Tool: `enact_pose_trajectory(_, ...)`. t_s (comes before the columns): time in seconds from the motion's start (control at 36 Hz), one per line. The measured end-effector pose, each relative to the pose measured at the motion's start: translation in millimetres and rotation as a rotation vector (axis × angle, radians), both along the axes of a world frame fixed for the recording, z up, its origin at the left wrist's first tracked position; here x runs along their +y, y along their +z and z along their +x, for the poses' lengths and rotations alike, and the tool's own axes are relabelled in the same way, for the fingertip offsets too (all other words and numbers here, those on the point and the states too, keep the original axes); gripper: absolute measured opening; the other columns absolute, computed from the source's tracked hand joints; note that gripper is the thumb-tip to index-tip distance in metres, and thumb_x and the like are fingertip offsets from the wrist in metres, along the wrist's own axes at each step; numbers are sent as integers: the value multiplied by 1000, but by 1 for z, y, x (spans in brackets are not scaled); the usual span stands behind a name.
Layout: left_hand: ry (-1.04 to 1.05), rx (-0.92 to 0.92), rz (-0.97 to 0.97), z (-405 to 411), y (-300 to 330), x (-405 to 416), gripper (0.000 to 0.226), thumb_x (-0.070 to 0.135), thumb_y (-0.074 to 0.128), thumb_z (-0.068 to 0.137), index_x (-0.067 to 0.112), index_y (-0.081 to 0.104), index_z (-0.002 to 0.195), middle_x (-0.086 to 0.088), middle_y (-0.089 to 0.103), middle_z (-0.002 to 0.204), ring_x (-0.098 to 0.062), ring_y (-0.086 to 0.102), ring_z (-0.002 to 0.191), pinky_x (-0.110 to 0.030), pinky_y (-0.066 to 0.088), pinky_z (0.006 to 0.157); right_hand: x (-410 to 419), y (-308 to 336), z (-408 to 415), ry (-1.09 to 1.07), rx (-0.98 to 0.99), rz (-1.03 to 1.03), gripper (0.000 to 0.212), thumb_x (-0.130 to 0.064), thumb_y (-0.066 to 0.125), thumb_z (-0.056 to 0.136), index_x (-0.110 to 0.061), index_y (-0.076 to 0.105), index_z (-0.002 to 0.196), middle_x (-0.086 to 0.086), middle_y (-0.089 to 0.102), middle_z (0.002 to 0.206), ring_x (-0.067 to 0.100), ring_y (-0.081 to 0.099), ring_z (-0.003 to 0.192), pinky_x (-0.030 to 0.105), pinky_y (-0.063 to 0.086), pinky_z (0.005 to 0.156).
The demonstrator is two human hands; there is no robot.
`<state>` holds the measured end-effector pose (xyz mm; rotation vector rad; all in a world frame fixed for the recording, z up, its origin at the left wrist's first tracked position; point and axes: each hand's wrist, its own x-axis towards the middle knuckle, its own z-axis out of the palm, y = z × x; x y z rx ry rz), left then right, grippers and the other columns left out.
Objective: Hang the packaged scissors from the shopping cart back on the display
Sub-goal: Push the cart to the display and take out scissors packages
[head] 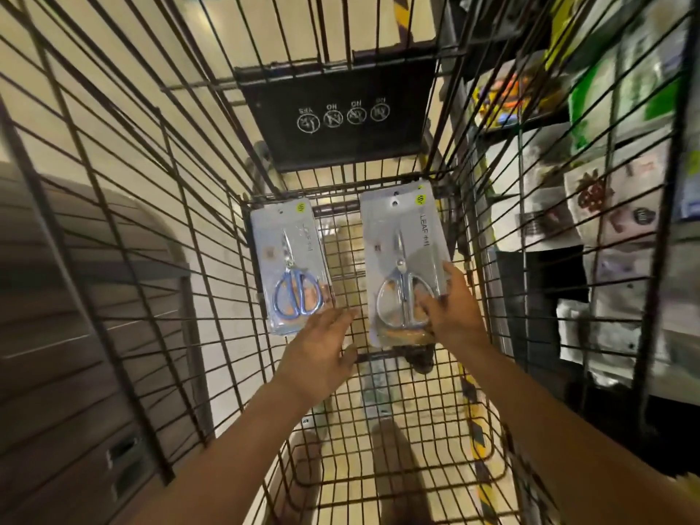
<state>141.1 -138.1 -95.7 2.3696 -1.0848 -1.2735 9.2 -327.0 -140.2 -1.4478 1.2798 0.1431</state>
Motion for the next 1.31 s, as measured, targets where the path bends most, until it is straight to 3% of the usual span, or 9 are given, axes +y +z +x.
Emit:
enact_pose_trajectory(0.19, 534, 404, -27, -8, 22, -6, 71, 38, 65, 92, 23, 34, 154, 6, 48, 149, -14, 47, 137, -36, 43, 112, 17, 64, -20, -27, -140, 133, 60, -7, 52, 103, -29, 29, 155, 3, 63, 124, -9, 69, 77, 15, 55, 54)
enact_pose_trajectory(0.33, 844, 667, -141, -16, 38, -12, 73, 5, 71, 90, 32, 37, 149, 11, 65, 122, 0, 70, 100, -16, 55, 81, 40, 84, -36, -30, -227, 188, 66, -9, 55, 102, -39, 29, 154, 1, 67, 92, 15, 73, 82, 30, 61, 60)
enact_pose_trajectory(0.58, 961, 620, -321, -26, 34, -14, 84, 19, 84, 79, 56, 35, 137, -4, 67, 132, -22, 61, 118, -46, 47, 98, 53, 74, -39, -26, -183, 235, 57, -8, 53, 103, -38, 37, 149, 9, 71, 92, 8, 70, 72, 20, 57, 60)
enact_pose_trajectory(0.64, 981, 597, -326, -25, 32, -11, 91, 31, 88, 73, 51, 33, 143, -1, 65, 136, -25, 60, 126, -47, 47, 105, 46, 69, -35, -16, -160, 209, 52, -6, 56, 101, -39, 45, 140, 1, 71, 109, 1, 71, 84, 15, 56, 65)
enact_pose_trajectory(0.75, 931, 490, -322, -19, 27, -1, 87, -2, 66, 92, 38, 24, 157, 4, 48, 153, -21, 48, 140, -57, 38, 114, 33, 55, -14, -11, -140, 61, 55, -26, 68, 95, -33, 43, 143, -37, 55, 122, -18, 58, 109, 0, 45, 79)
enact_pose_trajectory(0.81, 926, 455, -336, -13, 30, 2, 86, -6, 60, 95, 41, 22, 157, 7, 42, 157, -19, 52, 135, -56, 37, 114, 27, 40, -3, -16, -114, -25, 71, -42, 70, 85, -32, 40, 149, -18, 48, 141, 0, 51, 129, 17, 48, 97)
enact_pose_trajectory(0.92, 977, 443, -358, -6, 32, 11, 82, -3, 59, 96, 40, 24, 156, 9, 44, 156, -14, 46, 141, -54, 36, 116, 14, 3, 16, 40, -13, -233, 66, -41, 70, 89, -36, 33, 144, -5, 39, 140, 24, 49, 128, 49, 56, 94)
enact_pose_trajectory(1.06, 1009, 461, -392, -1, 31, 18, 80, -12, 54, 94, 41, 31, 150, 9, 56, 145, -8, 58, 128, -22, 51, 99, 1, -27, 27, 126, 133, -341, 87, -48, 66, 72, -20, 33, 148, 8, 41, 144, 32, 46, 131, 53, 49, 102)
enact_pose_trajectory(1.31, 1004, 449, -363, -1, 33, 18, 88, -16, 53, 94, 45, 27, 152, 13, 54, 144, -4, 58, 126, -31, 53, 98, 5, -33, 25, 64, 201, -430, 93, -36, 89, 70, -19, 39, 147, 7, 50, 138, 31, 47, 129, 54, 51, 100)
